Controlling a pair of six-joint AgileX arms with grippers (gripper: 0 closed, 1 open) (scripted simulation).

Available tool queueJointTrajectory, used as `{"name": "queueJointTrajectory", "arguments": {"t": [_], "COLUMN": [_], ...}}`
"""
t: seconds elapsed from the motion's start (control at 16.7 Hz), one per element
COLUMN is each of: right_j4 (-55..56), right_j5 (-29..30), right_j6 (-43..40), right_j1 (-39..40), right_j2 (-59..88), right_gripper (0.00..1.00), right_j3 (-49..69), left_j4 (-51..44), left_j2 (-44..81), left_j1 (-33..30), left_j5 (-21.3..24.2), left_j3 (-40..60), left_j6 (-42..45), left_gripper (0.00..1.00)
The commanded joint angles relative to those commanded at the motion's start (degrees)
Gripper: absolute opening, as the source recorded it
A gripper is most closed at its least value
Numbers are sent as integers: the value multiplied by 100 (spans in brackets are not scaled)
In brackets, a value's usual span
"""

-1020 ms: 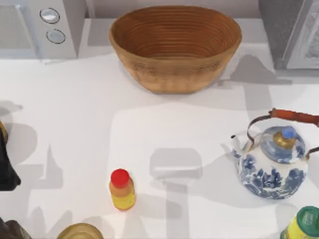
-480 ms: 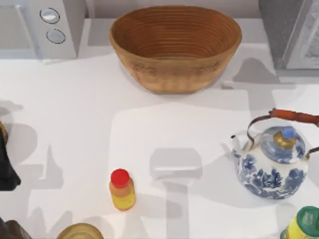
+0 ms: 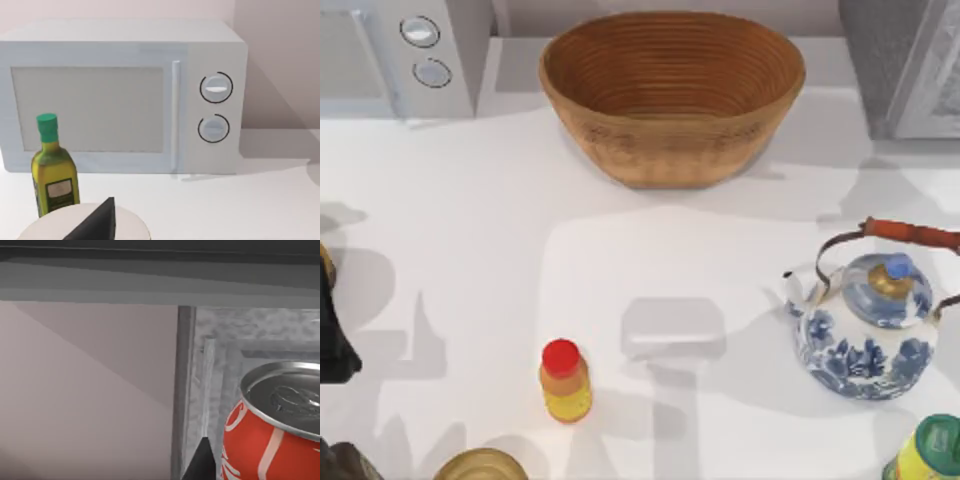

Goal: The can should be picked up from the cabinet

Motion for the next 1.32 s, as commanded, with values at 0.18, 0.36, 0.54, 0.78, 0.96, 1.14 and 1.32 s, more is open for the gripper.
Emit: {"name": "queueJointTrajectory", "arguments": {"t": [0.18,0.36,0.54,0.78,0.96,1.14,1.32], "right_j4": [564,1141,1670,2200,2398,2417,2405], "right_j5": [-610,-1236,-1815,-2404,-2629,-2652,-2646], "right_j6": [-4,-10,-17,-29,-36,-37,-28], "right_j1": [-589,-1198,-1768,-2356,-2583,-2606,-2589], "right_j2": [-1137,-2305,-3386,-4479,-4894,-4935,-4904], "right_gripper": [0,0,0,0,0,0,0], "right_j3": [-1737,-3472,-5025,-6520,-7035,-7085,-7093], "left_j4": [0,0,0,0,0,0,0], "left_j2": [0,0,0,0,0,0,0], "left_j1": [0,0,0,0,0,0,0], "left_j5": [0,0,0,0,0,0,0], "left_j3": [0,0,0,0,0,0,0], "left_j6": [0,0,0,0,0,0,0], "left_gripper": [100,100,100,100,100,100,100]}}
